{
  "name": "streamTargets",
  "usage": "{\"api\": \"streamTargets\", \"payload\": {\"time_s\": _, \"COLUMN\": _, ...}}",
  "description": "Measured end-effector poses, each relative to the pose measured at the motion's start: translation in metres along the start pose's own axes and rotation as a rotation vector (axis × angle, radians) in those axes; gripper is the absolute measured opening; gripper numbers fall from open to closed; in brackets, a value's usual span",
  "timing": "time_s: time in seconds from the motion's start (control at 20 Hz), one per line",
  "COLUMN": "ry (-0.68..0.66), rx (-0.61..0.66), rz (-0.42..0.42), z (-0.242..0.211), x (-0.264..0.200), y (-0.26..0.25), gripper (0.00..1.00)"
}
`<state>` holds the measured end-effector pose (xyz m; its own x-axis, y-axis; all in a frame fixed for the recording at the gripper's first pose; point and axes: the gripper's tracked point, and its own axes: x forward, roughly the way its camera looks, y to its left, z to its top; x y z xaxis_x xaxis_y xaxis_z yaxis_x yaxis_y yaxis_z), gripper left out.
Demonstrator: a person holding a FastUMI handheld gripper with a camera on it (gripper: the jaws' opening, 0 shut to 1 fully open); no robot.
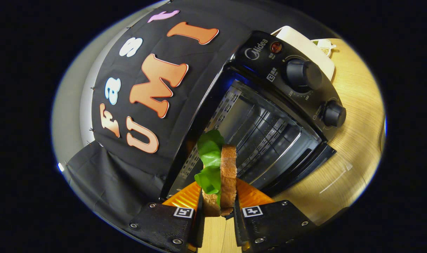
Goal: Open the toaster oven, put the food inside, and close the toaster oven door.
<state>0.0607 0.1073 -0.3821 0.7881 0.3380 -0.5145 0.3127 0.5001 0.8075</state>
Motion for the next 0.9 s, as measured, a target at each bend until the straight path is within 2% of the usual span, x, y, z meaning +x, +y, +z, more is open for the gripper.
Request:
{"api": "streamTargets", "payload": {"time_s": 0.25, "ry": -0.099, "rx": 0.041, "rz": -0.016, "z": 0.013, "x": 0.017, "y": 0.002, "gripper": 0.36}}
{"api": "streamTargets", "payload": {"time_s": 0.6, "ry": -0.173, "rx": 0.095, "rz": -0.057, "z": 0.026, "x": 0.038, "y": -0.010, "gripper": 0.36}}
{"api": "streamTargets", "payload": {"time_s": 0.8, "ry": -0.215, "rx": 0.023, "rz": -0.116, "z": 0.030, "x": 0.040, "y": -0.017, "gripper": 0.36}}
{"api": "streamTargets", "payload": {"time_s": 0.9, "ry": -0.226, "rx": -0.043, "rz": -0.164, "z": 0.031, "x": 0.036, "y": -0.022, "gripper": 0.41}}
